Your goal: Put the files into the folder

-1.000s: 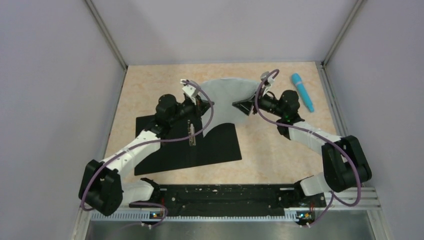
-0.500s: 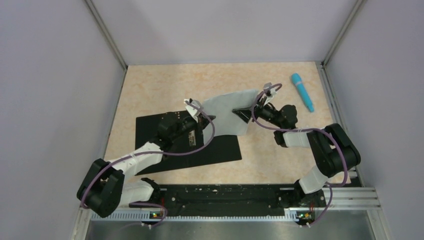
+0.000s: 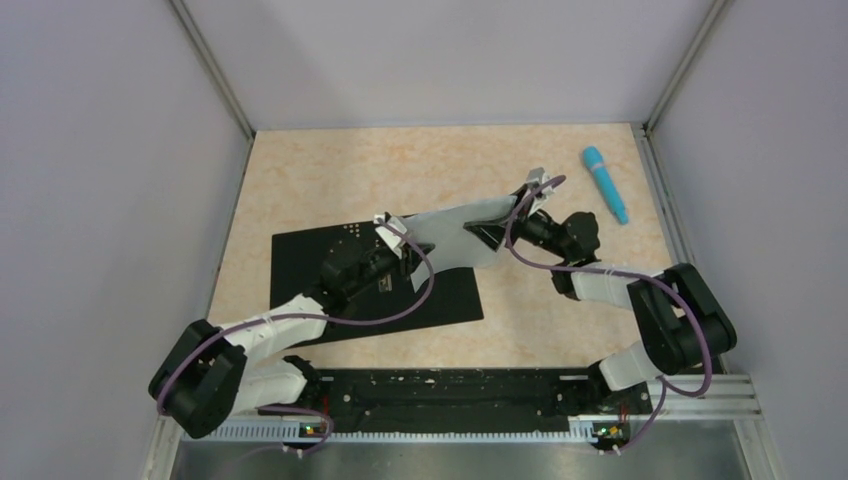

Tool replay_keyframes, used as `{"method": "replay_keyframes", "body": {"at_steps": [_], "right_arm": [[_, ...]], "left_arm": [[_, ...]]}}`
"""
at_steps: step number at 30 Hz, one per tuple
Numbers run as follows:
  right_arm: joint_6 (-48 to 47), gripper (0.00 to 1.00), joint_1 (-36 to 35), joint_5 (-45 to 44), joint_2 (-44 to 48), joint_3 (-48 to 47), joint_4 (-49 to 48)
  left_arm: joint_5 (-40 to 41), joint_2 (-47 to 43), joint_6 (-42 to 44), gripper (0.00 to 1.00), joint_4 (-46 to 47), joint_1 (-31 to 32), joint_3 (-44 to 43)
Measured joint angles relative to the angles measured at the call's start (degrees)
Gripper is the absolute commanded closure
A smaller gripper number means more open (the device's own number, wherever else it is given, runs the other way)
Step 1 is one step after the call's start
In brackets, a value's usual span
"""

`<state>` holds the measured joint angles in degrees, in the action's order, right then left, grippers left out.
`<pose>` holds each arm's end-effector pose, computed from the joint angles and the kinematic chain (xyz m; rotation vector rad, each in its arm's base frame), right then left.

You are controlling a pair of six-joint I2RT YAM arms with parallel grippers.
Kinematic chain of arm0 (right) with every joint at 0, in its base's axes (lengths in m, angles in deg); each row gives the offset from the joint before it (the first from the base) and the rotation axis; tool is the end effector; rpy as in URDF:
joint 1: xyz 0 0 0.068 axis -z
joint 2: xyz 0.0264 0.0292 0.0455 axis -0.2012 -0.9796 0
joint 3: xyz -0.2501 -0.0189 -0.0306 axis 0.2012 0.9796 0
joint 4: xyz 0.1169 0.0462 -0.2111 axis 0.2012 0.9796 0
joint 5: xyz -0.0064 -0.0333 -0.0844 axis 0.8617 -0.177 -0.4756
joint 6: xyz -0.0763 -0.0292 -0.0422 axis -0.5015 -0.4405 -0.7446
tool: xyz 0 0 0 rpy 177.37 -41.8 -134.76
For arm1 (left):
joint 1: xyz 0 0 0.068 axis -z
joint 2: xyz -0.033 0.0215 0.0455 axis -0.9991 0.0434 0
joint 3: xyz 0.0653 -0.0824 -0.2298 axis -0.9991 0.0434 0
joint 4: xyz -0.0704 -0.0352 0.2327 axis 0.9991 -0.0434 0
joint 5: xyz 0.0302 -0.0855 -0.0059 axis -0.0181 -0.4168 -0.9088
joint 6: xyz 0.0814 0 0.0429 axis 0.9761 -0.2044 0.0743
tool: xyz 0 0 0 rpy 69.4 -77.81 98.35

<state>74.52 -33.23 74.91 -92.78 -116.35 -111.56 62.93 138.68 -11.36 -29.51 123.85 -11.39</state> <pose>0.2684 0.1666 0.2432 -0.6186 1.3233 1.1770 0.2189 -0.1907 0.2241 0.7480 1.4601 -0.7026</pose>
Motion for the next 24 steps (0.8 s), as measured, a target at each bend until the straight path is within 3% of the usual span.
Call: {"method": "replay_keyframes", "body": {"at_steps": [12,24], "right_arm": [[-1.36,0.4,-0.02,0.28,1.92,2.51,2.29],[-1.95,0.39,-0.39,0.33,2.67,2.75,3.96]], "left_arm": [[0.57,-3.76,-0.33,0.61,-0.02,0.0,1.22],[-1.92,0.42,-0.61,0.57,0.44,0.04,-1.75]]}}
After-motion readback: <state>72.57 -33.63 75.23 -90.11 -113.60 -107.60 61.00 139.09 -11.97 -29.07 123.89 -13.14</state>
